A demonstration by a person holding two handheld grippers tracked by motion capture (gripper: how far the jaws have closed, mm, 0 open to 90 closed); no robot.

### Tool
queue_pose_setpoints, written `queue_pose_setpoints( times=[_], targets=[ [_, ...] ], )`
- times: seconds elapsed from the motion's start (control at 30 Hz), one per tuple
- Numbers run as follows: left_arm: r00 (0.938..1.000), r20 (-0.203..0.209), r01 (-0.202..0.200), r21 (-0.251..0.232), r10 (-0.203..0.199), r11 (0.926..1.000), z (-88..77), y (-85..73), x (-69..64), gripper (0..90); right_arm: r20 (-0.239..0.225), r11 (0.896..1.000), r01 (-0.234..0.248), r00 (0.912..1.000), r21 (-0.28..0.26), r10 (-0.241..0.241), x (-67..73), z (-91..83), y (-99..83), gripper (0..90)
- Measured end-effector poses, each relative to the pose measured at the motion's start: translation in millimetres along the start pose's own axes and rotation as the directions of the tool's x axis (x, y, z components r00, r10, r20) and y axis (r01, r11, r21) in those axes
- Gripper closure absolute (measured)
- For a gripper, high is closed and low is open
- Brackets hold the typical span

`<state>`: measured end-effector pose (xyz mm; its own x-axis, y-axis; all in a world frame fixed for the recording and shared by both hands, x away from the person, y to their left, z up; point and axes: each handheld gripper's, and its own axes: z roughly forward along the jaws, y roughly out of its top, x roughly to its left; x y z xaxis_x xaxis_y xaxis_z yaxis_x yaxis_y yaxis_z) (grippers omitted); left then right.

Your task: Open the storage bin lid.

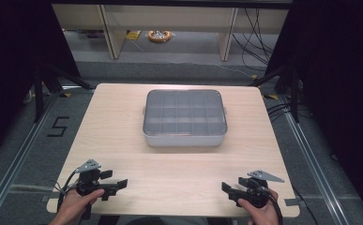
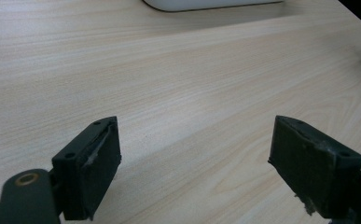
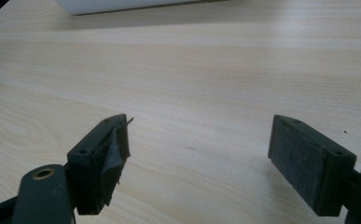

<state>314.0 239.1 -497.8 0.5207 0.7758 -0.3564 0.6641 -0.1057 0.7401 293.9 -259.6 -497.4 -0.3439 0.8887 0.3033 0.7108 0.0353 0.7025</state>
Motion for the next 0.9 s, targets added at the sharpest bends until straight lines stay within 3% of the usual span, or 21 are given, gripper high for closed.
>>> queue_pose_setpoints(
  times=[0.1,0.13,0.3,0.37,0.4,0.47,0.5,0.53,0.73,0.87,0.9],
  targets=[
    [1.0000,0.000,0.006,0.001,-0.006,1.0000,0.4,0.1,0.2,15.9,-0.010,1.000,-0.002,0.9999,-0.010,0.002,-1.3,-0.2,-0.1,21.4],
    [1.0000,0.000,0.008,0.001,-0.008,1.0000,0.5,0.1,0.2,15.9,-0.019,0.999,-0.054,0.9984,-0.008,0.054,2.1,-0.1,-0.6,21.4],
    [0.9998,0.004,0.021,0.003,-0.021,0.9998,1.1,0.2,1.1,15.9,-0.010,0.999,-0.046,0.9989,-0.016,0.046,0.8,-0.5,0.2,21.8],
    [0.9996,0.005,0.028,0.003,-0.028,0.9996,1.6,0.4,1.7,15.9,-0.019,0.999,-0.021,0.9996,-0.024,0.021,-3.2,-0.4,0.8,21.9],
    [0.9996,0.005,0.029,0.003,-0.029,0.9996,1.6,0.4,1.7,15.9,-0.057,0.998,-0.042,0.9976,-0.039,0.039,-3.7,1.2,0.7,22.0],
    [0.9997,-0.001,0.026,0.002,-0.026,0.9997,1.7,0.6,1.5,15.9,-0.056,0.998,-0.048,0.9974,-0.049,0.045,-4.5,1.0,0.9,22.3],
    [0.9998,-0.005,0.018,0.002,-0.018,0.9998,1.6,0.8,1.5,15.8,-0.068,0.994,-0.098,0.9932,-0.046,0.094,-2.2,-0.3,0.9,22.6],
    [0.9998,-0.010,0.015,0.000,-0.015,0.9999,1.5,0.9,1.1,15.8,-0.065,0.996,-0.073,0.9954,-0.057,0.070,-5.3,-0.4,1.4,22.5],
    [0.9998,-0.008,0.016,0.003,-0.016,0.9999,1.8,1.6,1.9,15.7,-0.077,0.992,-0.099,0.9927,-0.078,0.093,-7.7,1.2,2.5,21.7],
    [0.9996,-0.010,0.025,0.002,-0.025,0.9997,2.2,2.0,1.8,15.7,-0.080,0.993,-0.091,0.9933,-0.080,0.084,-10.1,2.1,3.3,21.6],
    [0.9997,-0.009,0.021,0.002,-0.021,0.9998,2.1,2.3,1.8,15.7,-0.093,0.990,-0.123,0.9889,-0.074,0.116,-7.6,1.3,4.0,21.5]
  ],
)
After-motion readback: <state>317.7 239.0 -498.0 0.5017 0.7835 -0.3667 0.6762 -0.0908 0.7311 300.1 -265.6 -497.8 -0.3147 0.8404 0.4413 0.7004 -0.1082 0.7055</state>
